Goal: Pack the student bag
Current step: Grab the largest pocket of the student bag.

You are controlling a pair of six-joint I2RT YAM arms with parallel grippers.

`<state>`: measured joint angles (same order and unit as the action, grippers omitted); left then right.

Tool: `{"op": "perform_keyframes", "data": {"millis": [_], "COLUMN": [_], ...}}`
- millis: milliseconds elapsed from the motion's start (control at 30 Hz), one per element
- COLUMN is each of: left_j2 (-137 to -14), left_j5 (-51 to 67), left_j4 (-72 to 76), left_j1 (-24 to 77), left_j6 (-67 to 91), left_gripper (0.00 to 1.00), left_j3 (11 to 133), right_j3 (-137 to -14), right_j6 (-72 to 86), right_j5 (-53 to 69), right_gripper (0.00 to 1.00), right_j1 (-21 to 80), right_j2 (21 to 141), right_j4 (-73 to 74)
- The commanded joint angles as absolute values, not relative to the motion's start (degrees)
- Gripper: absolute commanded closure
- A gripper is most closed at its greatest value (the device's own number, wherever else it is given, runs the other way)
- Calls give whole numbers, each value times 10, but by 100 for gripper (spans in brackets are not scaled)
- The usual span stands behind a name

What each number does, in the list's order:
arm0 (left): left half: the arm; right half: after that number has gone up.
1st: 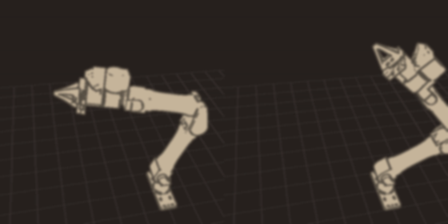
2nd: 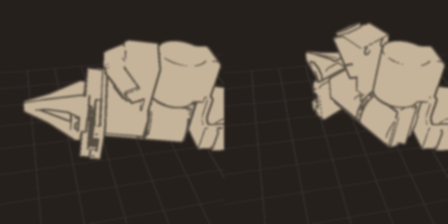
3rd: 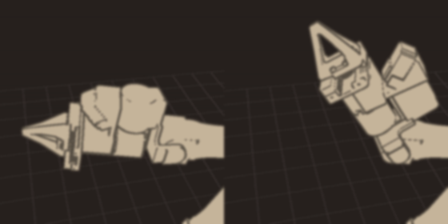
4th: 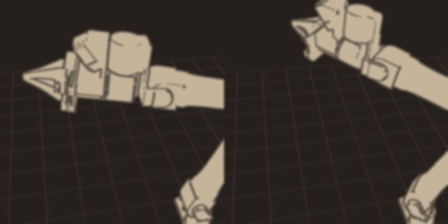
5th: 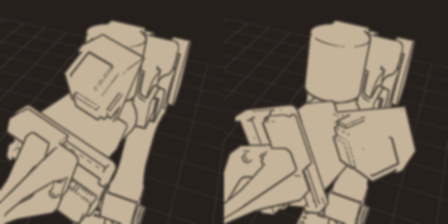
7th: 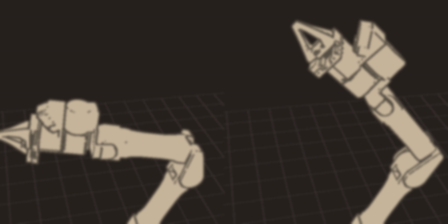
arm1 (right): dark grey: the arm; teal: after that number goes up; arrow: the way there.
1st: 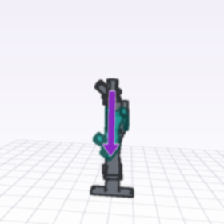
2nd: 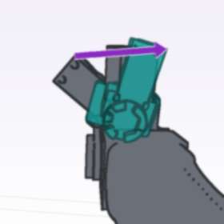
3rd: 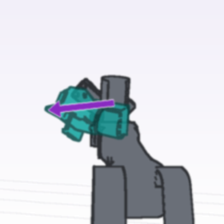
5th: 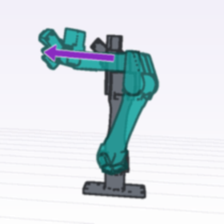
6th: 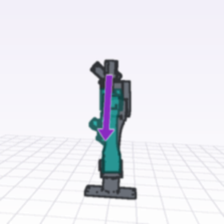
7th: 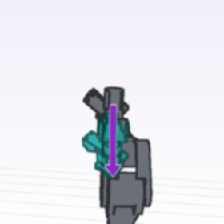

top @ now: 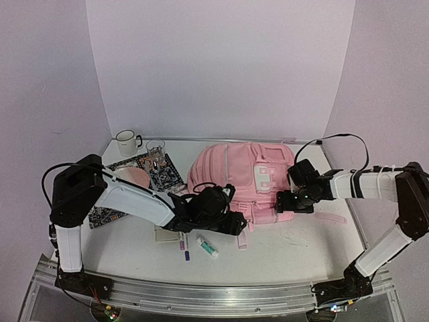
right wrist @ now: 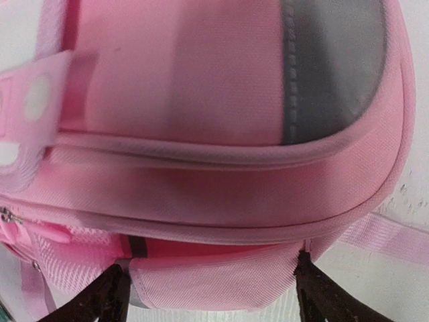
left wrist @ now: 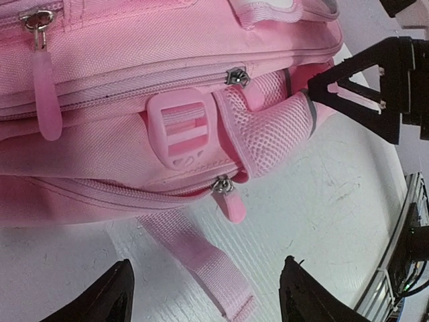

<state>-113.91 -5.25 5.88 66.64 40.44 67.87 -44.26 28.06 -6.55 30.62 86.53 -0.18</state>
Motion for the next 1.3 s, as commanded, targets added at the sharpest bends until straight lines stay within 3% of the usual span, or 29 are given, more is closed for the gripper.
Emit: {"op": "perform_keyframes", "data": {"millis": [0, 100, 167, 400, 933, 1067, 1267], "left_j2": [-1164, -1188, -1202, -1266, -1353, -1350, -1290], "left_j5": [-88, -110, -122, -173, -193, -217, -221], "left_j4": [43, 15, 4, -89, -128, -153, -154], "left_j1": [676, 685, 690, 706, 706, 707, 705], "left_j6": [381, 366, 359, 348, 406, 412, 417], "left_gripper": [27, 31, 36, 51, 55, 75, 94], "left_j3": [738, 770, 790, 882, 952, 940, 895], "right_j3": [-433, -431, -431, -435, -453, -454, -451], "right_j6": [288, 294, 296, 299, 306, 304, 292], "right_j5": [33, 61, 66, 75, 72, 65, 45], "right_gripper": [33, 46, 48, 48, 45, 44, 43], "right_j1": [308, 309, 309, 309, 330, 333, 334], "right_j2": [885, 875, 868, 872, 901, 897, 895], "right_j4": [-57, -69, -71, -71, -71, -66, -55]}}
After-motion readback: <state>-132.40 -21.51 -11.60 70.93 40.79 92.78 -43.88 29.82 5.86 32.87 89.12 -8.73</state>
